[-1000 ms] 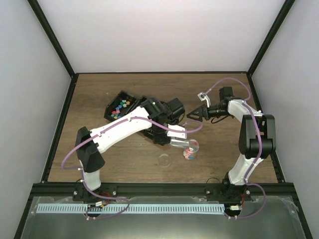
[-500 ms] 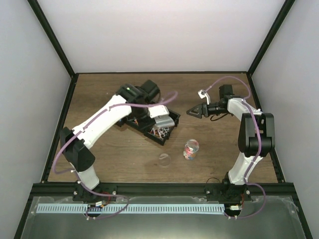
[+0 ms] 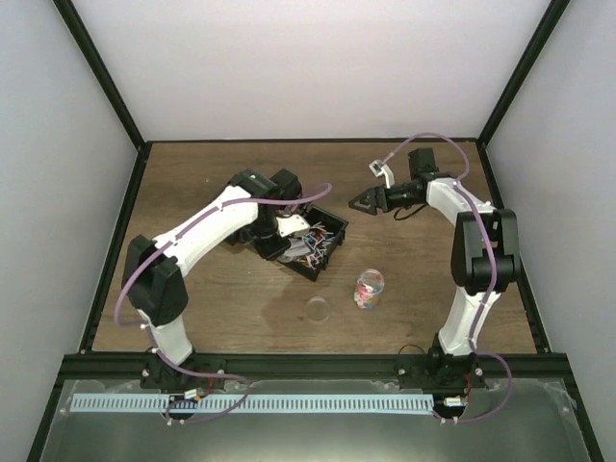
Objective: Pack the candies
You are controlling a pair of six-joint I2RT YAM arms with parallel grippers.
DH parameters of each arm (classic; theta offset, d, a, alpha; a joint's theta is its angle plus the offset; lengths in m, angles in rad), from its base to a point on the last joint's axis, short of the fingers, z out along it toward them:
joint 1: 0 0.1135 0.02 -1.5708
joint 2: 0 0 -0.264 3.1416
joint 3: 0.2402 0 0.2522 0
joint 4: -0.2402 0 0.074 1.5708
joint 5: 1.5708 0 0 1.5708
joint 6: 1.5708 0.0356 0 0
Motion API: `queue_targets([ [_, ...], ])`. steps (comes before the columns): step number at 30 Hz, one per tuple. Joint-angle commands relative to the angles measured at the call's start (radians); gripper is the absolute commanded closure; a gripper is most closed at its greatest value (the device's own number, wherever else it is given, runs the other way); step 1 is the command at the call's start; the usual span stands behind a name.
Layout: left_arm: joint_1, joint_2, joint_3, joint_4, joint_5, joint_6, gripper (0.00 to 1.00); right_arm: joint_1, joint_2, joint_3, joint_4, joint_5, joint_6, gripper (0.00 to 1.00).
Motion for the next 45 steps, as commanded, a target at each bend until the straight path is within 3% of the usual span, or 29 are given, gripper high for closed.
queue_targets([
  [1, -0.002, 0.055, -0.006, -0.008, -0.025, -0.028, 0.96, 0.032, 0.039, 0.078, 0.0, 0.059, 0.024, 0.17],
  [11, -0.01, 0.175, 0.097, -0.006, -0.011, -0.076, 0.96, 0.08, 0.099, 0.146, -0.002, 0.084, 0.042, 0.23],
  [16, -0.029, 0.224, 0.107, -0.008, -0.071, -0.095, 0.96, 0.094, 0.119, 0.172, -0.008, 0.095, 0.041, 0.29],
  [22, -0.035, 0.261, 0.117, -0.007, -0.094, -0.107, 0.96, 0.105, 0.134, 0.169, -0.002, 0.079, 0.046, 0.44],
  [31, -0.035, 0.349, 0.204, -0.005, -0.074, -0.113, 0.96, 0.117, 0.158, 0.164, 0.003, 0.055, 0.044, 0.59],
  [45, -0.035, 0.451, 0.305, 0.058, 0.013, -0.131, 0.96, 0.132, 0.185, 0.153, 0.0, 0.026, 0.035, 0.74],
])
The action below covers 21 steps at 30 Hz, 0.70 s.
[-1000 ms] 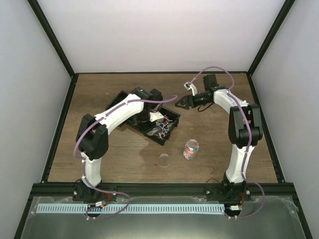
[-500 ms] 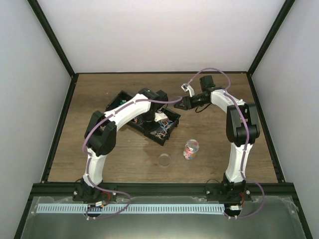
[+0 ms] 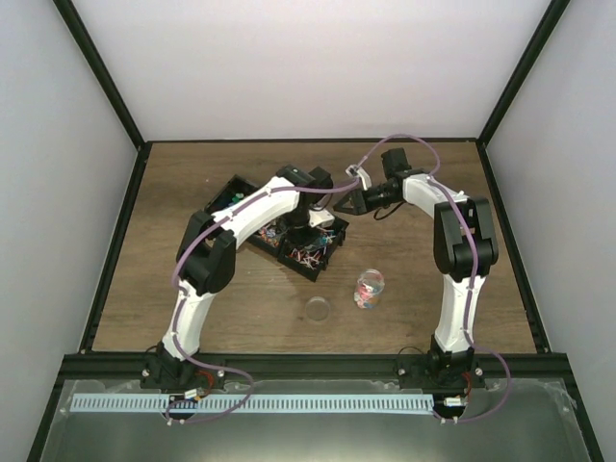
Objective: Pack the candies
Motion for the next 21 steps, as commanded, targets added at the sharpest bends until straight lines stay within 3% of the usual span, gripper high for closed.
queue_targets([
  [1, -0.003, 0.033, -0.01, 0.046, 0.06, -0.025, 0.96, 0.01, 0.021, 0.022, -0.001, -0.03, -0.014, 0.74],
  [21, -0.003, -0.255, -0.475, 0.667, 0.153, -0.164, 0.96, 0.017, 0.005, -0.016, -0.011, -0.041, -0.036, 0.79],
])
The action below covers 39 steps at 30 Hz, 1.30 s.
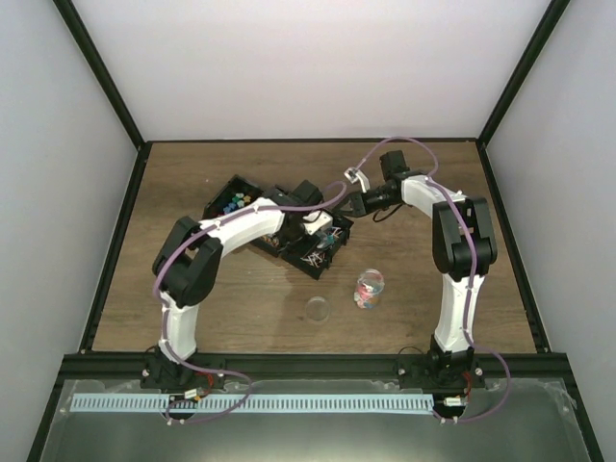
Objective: Pack the candies
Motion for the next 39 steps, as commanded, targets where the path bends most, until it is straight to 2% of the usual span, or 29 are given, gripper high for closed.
queue_targets([
  [1, -0.004, -0.118, -0.115, 0.204, 0.031, -0.025, 0.96, 0.012, -0.005, -0.004, -0.006, -0.012, -0.018, 0.79],
  [9, -0.001, -0.262, -0.301, 0.422, -0.004, -0.058, 0.96, 0.007, 0.003, 0.011, -0.023, 0.009, -0.023, 0.79],
  [16, 0.008, -0.305, -0.387, 0.474, 0.005, -0.051, 0.96, -0.001, 0.002, 0.026, -0.032, 0.004, -0.024, 0.78],
  [29, 0.035, -0.496, -0.601, 0.612, -0.01, 0.039, 0.96, -0.013, -0.014, 0.043, -0.045, -0.015, -0.023, 0.75],
  [34, 0.037, -0.572, -0.583, 0.539, 0.012, 0.146, 0.96, -0.033, -0.033, 0.059, -0.043, -0.031, -0.011, 0.69],
  [39, 0.036, -0.638, -0.485, 0.315, 0.124, 0.354, 0.96, -0.069, -0.072, 0.073, -0.036, -0.056, 0.001, 0.6],
])
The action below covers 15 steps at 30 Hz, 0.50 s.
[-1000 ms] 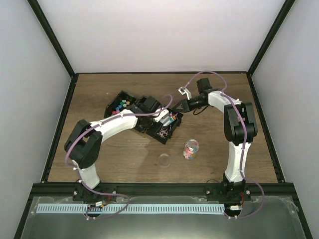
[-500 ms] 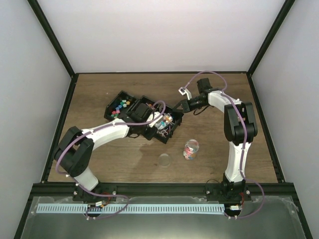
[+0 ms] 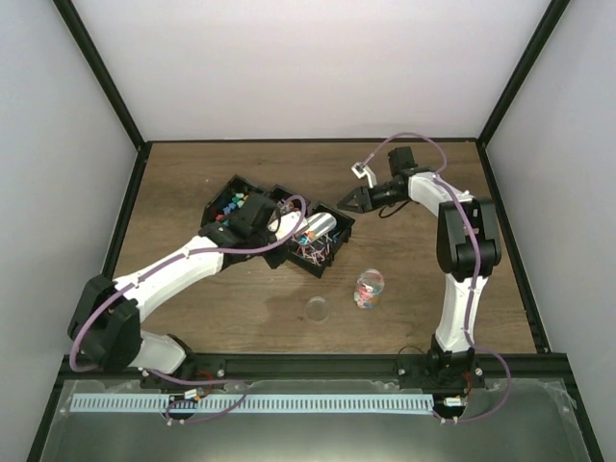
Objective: Pack the candies
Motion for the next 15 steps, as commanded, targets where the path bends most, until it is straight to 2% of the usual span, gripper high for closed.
queue_targets([
  [1, 0.002, -0.058, 0.122, -0.202, 0.12, 0.225, 0.96, -0.04, -0.075, 0.054, 0.006, -0.041, 0.011, 0.58],
  [7, -0.017, -0.042, 0.274, -0.441, 0.17, 0.359, 0.96, -0.073, -0.136, 0.048, 0.004, -0.068, 0.015, 0.5],
  [15, -0.098, 0.024, 0.439, -0.627, 0.127, 0.452, 0.96, -0.12, -0.2, -0.01, -0.035, -0.071, -0.025, 0.48],
])
